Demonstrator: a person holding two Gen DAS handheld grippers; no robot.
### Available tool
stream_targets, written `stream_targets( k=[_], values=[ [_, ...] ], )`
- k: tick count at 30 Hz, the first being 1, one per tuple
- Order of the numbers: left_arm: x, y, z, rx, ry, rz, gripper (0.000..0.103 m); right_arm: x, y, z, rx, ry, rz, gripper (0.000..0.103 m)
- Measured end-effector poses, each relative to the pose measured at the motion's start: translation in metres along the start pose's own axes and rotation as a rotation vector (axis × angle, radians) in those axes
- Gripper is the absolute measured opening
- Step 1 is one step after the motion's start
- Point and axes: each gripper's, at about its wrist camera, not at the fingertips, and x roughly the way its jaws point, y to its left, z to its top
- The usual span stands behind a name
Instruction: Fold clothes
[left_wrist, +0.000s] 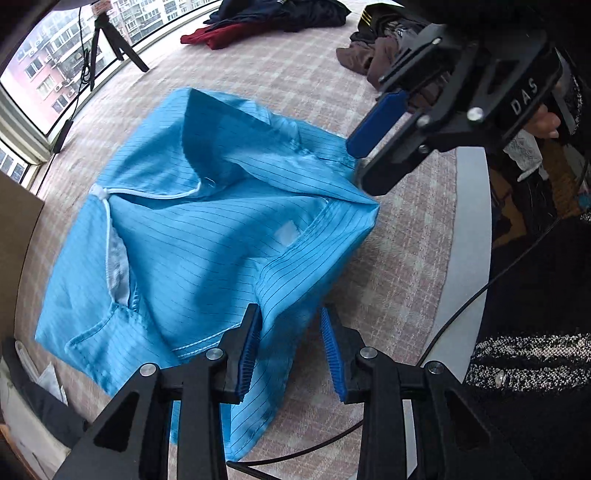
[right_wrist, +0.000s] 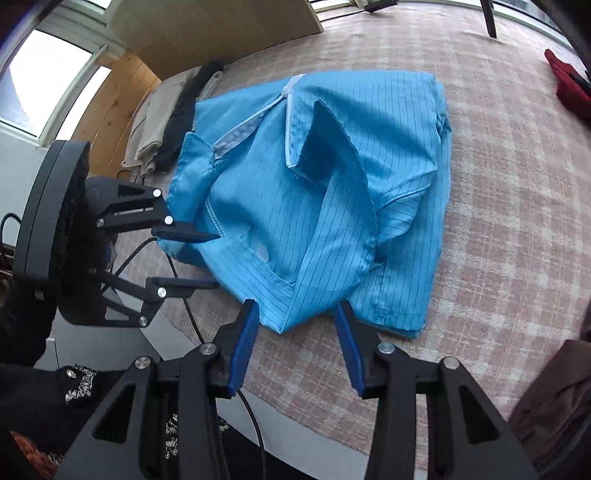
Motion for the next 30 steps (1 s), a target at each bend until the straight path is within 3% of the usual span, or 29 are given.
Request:
stream_targets(
  k=[2,5,7,10,13,16,20,23,26,30],
  values=[
    [0.002,-0.001,0.000,0.003,0.011,-0.009,0.010,0.013,0.002,0.005,0.034,0.037,-0.031,0.042],
    [-0.003,0.004,-0.004,-0.016,0.005,-0.020,0.005,0.031,0.002,0.007,0.063,0.088,-0.073,0.042],
    [-0.008,0.005,-0.007,-0.012,-0.003,-0.009,0.004,0.035,0.002,0.009,0.071,0.102,-0.055,0.018],
    [-0.017,0.002,-0.008,0.009,-0.023,0.040,0.002,0.022,0.001,0.014,0.070,0.067,-0.030,0.007],
    [-0.034,-0.008,-0.008,0.040,-0.081,0.118,0.002,-0.006,0.001,0.018,0.065,-0.004,-0.023,0.005],
    [-0.035,-0.022,-0.012,0.039,-0.141,0.121,0.002,-0.025,0.004,0.019,0.030,-0.065,-0.117,0.005],
    [0.008,-0.026,-0.021,0.032,-0.073,0.089,0.010,-0.016,0.002,0.016,-0.009,-0.042,-0.234,0.006],
    [-0.003,-0.019,-0.040,-0.067,-0.092,0.047,0.013,-0.006,-0.001,0.011,-0.024,-0.011,-0.293,0.012],
    [-0.045,0.011,-0.071,-0.269,-0.166,-0.001,0.025,-0.032,0.009,0.005,-0.065,-0.074,-0.282,0.018],
    [-0.076,0.052,-0.108,-0.494,-0.197,-0.018,0.026,-0.044,0.044,0.002,-0.183,-0.086,-0.226,0.039]
  ],
)
